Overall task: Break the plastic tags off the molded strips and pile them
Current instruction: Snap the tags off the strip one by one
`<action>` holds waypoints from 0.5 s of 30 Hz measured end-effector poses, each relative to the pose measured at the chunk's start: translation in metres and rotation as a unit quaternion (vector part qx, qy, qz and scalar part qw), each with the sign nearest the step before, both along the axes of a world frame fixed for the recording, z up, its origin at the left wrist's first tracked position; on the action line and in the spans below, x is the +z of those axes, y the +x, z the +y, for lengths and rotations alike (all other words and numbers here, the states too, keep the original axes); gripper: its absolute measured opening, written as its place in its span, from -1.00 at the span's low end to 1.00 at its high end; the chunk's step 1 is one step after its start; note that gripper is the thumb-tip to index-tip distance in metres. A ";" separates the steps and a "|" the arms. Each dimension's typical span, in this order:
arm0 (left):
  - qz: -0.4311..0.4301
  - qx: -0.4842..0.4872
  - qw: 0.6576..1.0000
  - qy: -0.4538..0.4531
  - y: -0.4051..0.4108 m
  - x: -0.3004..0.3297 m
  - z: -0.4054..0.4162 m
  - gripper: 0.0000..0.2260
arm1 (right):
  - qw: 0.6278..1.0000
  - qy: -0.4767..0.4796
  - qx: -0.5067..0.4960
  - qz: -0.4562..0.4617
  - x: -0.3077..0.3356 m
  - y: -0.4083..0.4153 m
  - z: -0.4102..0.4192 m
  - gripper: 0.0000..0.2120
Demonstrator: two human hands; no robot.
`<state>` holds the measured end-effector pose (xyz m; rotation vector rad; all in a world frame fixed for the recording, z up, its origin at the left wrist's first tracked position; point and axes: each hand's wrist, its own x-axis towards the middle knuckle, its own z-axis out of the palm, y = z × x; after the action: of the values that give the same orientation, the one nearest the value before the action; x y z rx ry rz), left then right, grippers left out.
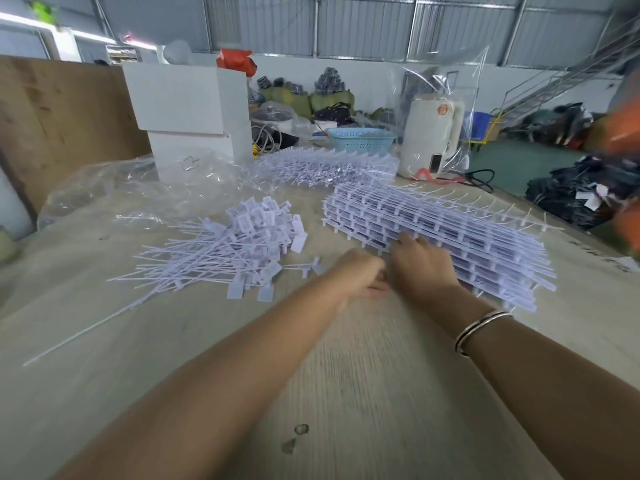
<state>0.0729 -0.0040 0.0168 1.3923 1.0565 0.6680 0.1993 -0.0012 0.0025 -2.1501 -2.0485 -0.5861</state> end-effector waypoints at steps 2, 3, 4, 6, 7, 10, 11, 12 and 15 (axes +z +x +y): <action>-0.149 0.068 0.978 -0.125 0.017 0.000 0.014 -0.80 | 0.999 0.016 0.019 0.029 -0.003 0.002 0.001 -0.80; -0.186 0.095 0.966 -0.151 0.023 -0.002 0.022 -0.79 | 0.998 0.022 0.032 0.048 -0.004 0.004 0.001 -0.81; -0.204 0.115 0.958 -0.163 0.028 -0.003 0.027 -0.79 | 0.997 0.026 0.046 0.063 -0.005 0.007 0.002 -0.82; -0.207 0.138 0.954 -0.168 0.035 -0.004 0.034 -0.79 | 0.993 0.016 0.072 0.097 -0.007 0.013 0.004 -0.82; -0.199 0.140 0.955 -0.167 0.038 -0.005 0.037 -0.78 | 0.988 0.009 0.082 0.132 -0.007 0.016 0.005 -0.81; -0.168 0.132 0.962 -0.171 0.042 -0.003 0.042 -0.79 | 0.937 -0.021 0.107 0.333 0.002 0.020 0.010 -0.78; -0.160 0.133 0.962 -0.174 0.042 -0.003 0.043 -0.82 | 0.909 -0.041 0.108 0.400 0.005 0.019 0.011 -0.75; -0.153 0.139 0.963 -0.175 0.042 -0.002 0.044 -0.85 | 0.884 -0.062 0.106 0.452 0.007 0.018 0.012 -0.73; -0.152 0.175 0.961 -0.151 0.043 -0.004 0.043 -0.91 | 0.863 -0.127 0.086 0.481 0.008 0.015 0.014 -0.61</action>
<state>0.1158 0.0388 0.0125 0.8150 1.1100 0.9034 0.2138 0.0125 0.0107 -1.7370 -1.7017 0.7022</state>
